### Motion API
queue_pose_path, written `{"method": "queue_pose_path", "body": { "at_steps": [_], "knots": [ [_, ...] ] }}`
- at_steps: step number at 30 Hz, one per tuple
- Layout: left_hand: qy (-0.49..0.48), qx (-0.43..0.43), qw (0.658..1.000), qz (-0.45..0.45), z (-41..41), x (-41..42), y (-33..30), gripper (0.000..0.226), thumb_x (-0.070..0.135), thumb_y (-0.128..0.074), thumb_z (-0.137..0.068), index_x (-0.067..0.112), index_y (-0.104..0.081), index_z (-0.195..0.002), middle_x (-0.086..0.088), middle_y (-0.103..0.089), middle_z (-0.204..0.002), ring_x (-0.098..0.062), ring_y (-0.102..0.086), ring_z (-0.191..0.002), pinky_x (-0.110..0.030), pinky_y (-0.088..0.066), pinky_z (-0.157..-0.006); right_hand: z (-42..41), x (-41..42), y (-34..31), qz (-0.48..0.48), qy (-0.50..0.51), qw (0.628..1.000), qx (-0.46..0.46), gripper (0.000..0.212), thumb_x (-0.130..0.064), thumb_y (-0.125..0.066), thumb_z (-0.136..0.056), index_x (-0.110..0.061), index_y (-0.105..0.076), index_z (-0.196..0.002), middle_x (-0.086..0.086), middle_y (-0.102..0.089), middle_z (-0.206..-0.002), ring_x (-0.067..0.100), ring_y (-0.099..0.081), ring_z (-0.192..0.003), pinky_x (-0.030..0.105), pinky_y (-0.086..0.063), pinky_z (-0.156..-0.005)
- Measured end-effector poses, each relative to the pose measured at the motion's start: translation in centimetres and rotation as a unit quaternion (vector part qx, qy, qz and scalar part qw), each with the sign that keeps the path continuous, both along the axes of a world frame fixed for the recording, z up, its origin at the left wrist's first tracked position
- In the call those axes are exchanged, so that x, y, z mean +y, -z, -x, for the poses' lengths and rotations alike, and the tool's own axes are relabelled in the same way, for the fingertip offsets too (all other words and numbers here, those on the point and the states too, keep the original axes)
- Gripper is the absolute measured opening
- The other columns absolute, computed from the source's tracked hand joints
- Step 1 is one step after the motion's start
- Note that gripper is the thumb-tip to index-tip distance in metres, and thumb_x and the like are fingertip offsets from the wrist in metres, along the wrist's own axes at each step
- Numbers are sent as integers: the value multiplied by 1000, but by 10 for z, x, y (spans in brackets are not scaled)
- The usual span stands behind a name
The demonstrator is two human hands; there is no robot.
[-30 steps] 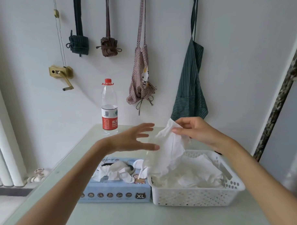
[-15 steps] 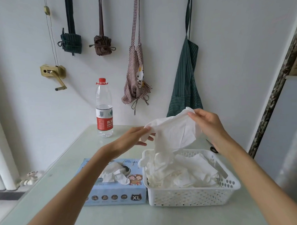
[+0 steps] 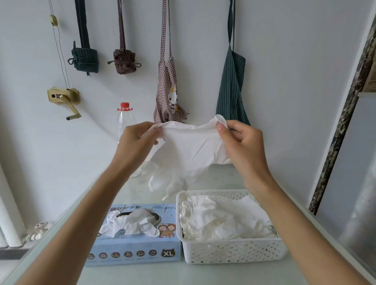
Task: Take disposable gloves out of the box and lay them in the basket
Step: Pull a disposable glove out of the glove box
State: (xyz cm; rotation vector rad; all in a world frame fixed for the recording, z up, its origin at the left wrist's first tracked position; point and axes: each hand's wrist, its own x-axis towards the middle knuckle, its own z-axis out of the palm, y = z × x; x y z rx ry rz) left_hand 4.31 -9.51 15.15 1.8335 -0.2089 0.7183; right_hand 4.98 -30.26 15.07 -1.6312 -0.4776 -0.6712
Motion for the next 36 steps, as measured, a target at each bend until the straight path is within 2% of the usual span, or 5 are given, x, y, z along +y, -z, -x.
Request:
{"method": "queue_pose_path", "body": {
  "at_steps": [9,14,19,25,36],
  "knots": [
    [1,231,918,-323,-101,-63,96,15,32,-67,-84,31,-70,-99,-1,-69,-107,-23,-63,-104,-34,-50,-86,-60,-78,106,75,118,944,298,32,-22,-61,-91,9,-67,-93,19,-61,-67,20,-52,-56,25,-44,-52],
    [-19,205,930,-305,-115,-87,127,36,47,-71,-79,33,-62,-111,13,-65,-109,-12,-60,-103,-27,-45,-81,-78,-107,137,186,200,920,283,25,-25,-59,-90,-13,-66,-69,11,-60,-62,29,-57,-67,29,-42,-60],
    [-19,128,938,-322,-96,-70,120,37,59,-58,-83,30,-61,-105,15,-63,-105,-7,-61,-91,-27,-48,-75,-79,-119,147,270,218,912,221,16,-30,-61,-90,-22,-70,-100,1,-65,-65,25,-63,-74,33,-48,-67],
    [24,247,786,-566,-70,-38,116,40,61,-53,-84,31,-61,-110,10,-47,-95,-10,-36,-95,-26,-32,-83,-77,-123,148,401,264,861,170,37,-28,-58,-93,-21,-54,-129,7,-66,-105,27,-62,-98,34,-50,-77],
    [-16,173,872,-459,-47,-61,109,40,60,-50,-87,27,-71,-85,9,-64,-82,-14,-58,-78,-27,-47,-72,-72,-119,142,505,279,810,103,40,-42,-59,-91,-25,-56,-127,-2,-68,-106,18,-63,-99,26,-45,-69]
  ]
}}
